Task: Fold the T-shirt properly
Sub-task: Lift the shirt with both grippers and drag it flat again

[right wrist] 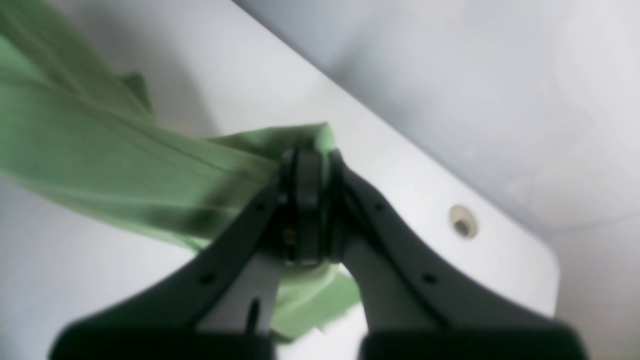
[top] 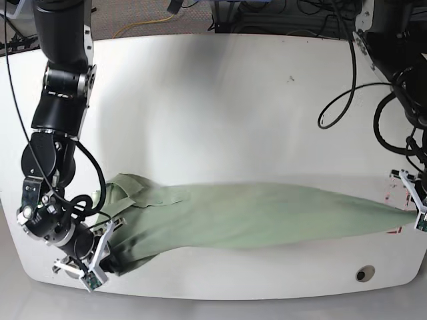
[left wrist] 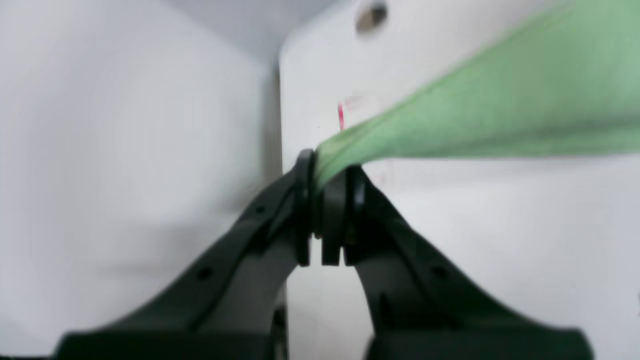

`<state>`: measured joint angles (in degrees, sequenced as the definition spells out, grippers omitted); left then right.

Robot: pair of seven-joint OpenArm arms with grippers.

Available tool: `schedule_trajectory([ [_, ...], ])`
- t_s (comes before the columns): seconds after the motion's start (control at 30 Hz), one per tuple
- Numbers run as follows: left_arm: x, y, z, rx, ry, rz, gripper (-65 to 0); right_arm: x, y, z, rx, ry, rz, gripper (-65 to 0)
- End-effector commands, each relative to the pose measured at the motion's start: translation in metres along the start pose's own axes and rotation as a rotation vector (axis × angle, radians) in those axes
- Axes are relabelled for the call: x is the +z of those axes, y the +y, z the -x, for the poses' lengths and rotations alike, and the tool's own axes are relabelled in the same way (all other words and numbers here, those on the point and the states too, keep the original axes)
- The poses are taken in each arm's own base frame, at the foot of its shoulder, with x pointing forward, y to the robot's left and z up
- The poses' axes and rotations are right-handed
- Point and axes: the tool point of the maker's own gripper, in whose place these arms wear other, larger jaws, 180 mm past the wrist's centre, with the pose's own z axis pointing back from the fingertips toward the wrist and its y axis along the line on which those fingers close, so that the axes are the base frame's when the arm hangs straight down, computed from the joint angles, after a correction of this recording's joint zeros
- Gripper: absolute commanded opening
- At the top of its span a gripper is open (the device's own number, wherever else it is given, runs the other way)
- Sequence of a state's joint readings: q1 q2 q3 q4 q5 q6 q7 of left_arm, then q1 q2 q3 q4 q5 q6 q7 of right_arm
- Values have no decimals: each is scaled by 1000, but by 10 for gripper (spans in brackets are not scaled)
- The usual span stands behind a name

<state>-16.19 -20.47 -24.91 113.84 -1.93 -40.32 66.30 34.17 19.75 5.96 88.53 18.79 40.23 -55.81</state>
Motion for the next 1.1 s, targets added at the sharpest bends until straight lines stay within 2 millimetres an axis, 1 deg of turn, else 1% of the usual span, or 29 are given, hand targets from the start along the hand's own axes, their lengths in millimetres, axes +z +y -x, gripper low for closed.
schedule_trajectory([
  [0.0, 3, -8, -1, 5, -62, 15, -650, 9, 5, -2, 5, -27, 13, -650],
  [0.03, 3, -15, 9, 10, -50, 30, -650, 10, 11, 10, -3, -8, 9, -650],
  [0.07, 4, -20, 18, 16, -37, 41, -650, 12, 16, 17, -8, 2, 4, -650],
  [0.13, 5, -33, 37, 23, -9, 72, -650, 12, 38, 33, -29, 13, -24, -650],
  [0.17, 6, -38, 45, 24, 2, 82, -650, 15, 46, 41, -39, 18, -29, -650],
  [0.23, 7, -47, 54, 22, 11, 104, -650, 20, 58, 55, -57, 33, -38, -650],
  [0.3, 11, -56, 69, 17, 27, 128, -650, 25, 78, 72, -84, 49, -58, -650],
  [0.4, 16, -61, 88, 19, 61, 141, -650, 32, 101, 98, -128, 87, -83, -650],
  [0.5, 21, -66, 106, 15, 105, 155, -650, 41, 119, 121, -173, 127, -99, -650],
  [0.63, 30, -59, 133, 29, 169, 135, -650, 56, 131, 149, -211, 181, -98, -650],
  [0.73, 36, -57, 146, 33, 204, 127, -650, 60, 140, 163, -225, 214, -111, -650],
  [0.77, 38, -56, 151, 33, 216, 126, -650, 64, 143, 171, -236, 231, -112, -650],
  [0.83, 40, -57, 158, 33, 233, 129, -650, 72, 139, 183, -259, 255, -90, -650],
  [0.9, 42, -62, 167, 32, 259, 144, -650, 79, 142, 194, -288, 273, -89, -650],
  [1.0, 43, -63, 172, 33, 270, 149, -650, 85, 157, 201, -337, 266, -136, -621],
  [1.07, 46, -68, 177, 25, 285, 164, -650, 91, 169, 205, -375, 260, -176, -595],
])
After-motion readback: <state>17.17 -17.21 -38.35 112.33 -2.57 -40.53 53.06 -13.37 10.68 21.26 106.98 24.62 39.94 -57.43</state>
